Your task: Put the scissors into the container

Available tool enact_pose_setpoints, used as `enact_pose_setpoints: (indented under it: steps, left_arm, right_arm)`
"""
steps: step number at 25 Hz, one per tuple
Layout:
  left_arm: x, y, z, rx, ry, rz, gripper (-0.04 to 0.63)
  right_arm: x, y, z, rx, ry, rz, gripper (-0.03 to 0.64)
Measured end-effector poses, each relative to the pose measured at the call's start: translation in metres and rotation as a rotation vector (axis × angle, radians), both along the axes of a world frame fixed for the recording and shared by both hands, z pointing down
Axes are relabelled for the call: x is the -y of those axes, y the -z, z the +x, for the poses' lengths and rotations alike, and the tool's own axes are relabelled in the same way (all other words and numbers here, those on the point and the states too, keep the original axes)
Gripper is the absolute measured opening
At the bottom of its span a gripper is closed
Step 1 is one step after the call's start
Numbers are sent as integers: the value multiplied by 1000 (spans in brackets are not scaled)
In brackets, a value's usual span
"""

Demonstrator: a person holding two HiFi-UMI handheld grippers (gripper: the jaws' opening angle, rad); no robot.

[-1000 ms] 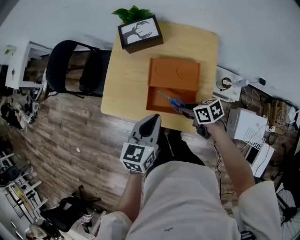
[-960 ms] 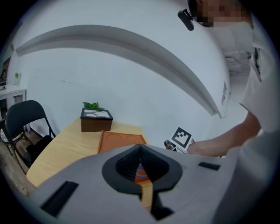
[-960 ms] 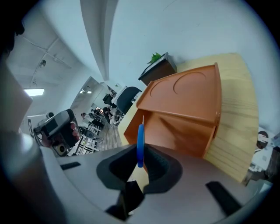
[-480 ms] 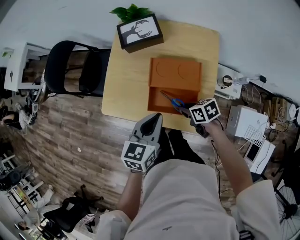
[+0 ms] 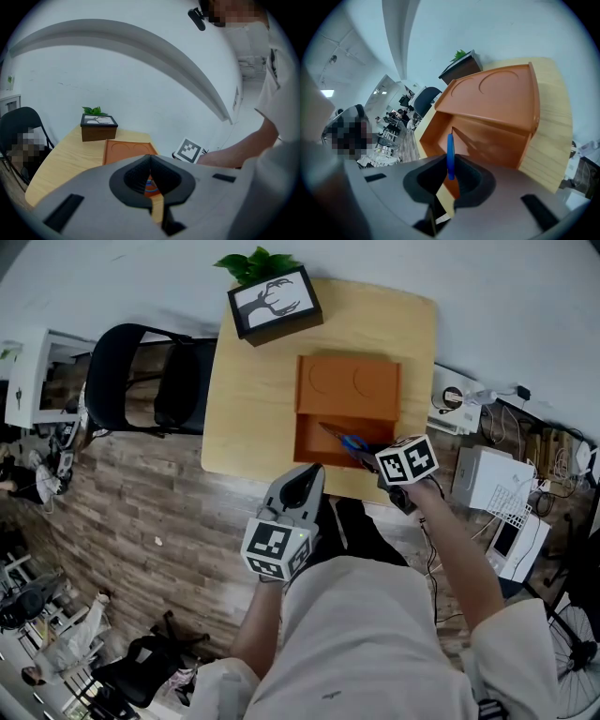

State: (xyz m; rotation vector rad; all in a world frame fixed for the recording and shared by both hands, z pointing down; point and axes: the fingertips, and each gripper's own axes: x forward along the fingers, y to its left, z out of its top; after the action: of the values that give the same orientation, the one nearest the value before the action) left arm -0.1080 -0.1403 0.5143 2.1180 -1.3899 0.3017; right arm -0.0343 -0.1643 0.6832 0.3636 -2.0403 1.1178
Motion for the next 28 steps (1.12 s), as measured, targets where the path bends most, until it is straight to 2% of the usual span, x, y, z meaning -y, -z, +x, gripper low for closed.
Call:
enact_pose_setpoints:
  steps: [9, 28]
  left_arm:
    - [1, -1, 1, -2, -16, -1, 8]
    - [-2, 3, 3, 7, -8, 6, 8]
  right_arm:
    - [-1, -2, 6, -19, -14, 3, 75]
    - [4, 4, 18, -25, -32, 42, 64]
